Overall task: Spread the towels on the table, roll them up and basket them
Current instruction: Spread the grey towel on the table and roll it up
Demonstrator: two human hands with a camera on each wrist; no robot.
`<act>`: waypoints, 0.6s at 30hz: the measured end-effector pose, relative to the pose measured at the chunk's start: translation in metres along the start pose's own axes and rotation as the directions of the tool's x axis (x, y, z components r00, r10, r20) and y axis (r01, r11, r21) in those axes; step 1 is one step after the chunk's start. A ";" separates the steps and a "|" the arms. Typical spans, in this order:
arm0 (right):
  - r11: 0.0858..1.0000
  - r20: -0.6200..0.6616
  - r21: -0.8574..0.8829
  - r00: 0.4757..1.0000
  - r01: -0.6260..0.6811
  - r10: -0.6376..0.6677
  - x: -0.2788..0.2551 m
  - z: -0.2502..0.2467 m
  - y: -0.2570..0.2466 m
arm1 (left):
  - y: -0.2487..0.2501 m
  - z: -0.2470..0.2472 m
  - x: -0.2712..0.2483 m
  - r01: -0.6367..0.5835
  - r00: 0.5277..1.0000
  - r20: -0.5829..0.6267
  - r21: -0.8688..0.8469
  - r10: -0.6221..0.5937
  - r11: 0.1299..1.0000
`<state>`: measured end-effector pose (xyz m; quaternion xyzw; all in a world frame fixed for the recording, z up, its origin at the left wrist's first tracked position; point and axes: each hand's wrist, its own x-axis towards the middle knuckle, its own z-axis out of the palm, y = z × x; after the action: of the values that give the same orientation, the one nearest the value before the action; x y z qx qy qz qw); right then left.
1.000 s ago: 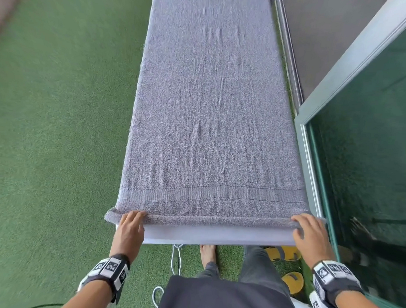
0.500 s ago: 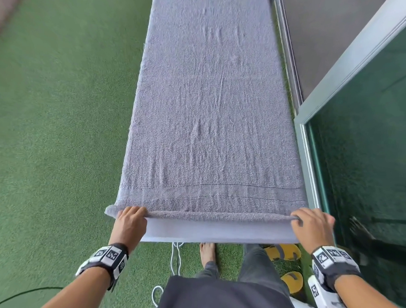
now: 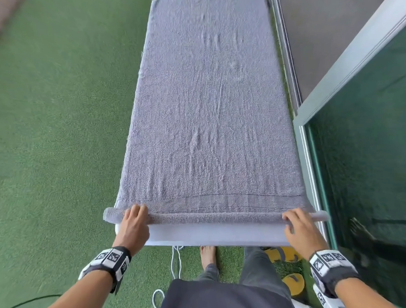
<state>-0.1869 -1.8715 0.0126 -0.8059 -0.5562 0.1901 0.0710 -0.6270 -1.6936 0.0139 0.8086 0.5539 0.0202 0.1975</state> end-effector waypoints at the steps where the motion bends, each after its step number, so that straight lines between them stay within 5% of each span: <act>1: 1.000 0.000 -0.030 1.000 0.006 -0.006 0.001 0.001 0.002 | -0.003 0.002 -0.002 -0.011 1.000 0.010 0.026 0.011 1.000; 8: 0.991 -0.084 0.049 0.988 -0.122 0.126 0.012 0.001 0.005 | -0.014 -0.008 0.004 -0.031 0.996 -0.080 0.021 0.032 0.999; 13: 0.971 0.008 -0.192 0.989 -0.143 0.147 0.014 -0.006 0.000 | -0.013 -0.016 0.009 -0.014 1.000 0.022 0.119 0.011 0.993; 18: 0.975 -0.170 -0.150 0.976 -0.164 0.138 0.010 -0.007 -0.004 | -0.014 -0.010 0.015 0.045 0.995 -0.094 0.180 -0.029 0.983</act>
<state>-0.1847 -1.8602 0.0180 -0.8616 -0.4994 0.0843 0.0343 -0.6359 -1.6728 0.0161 0.8111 0.5767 0.0025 0.0977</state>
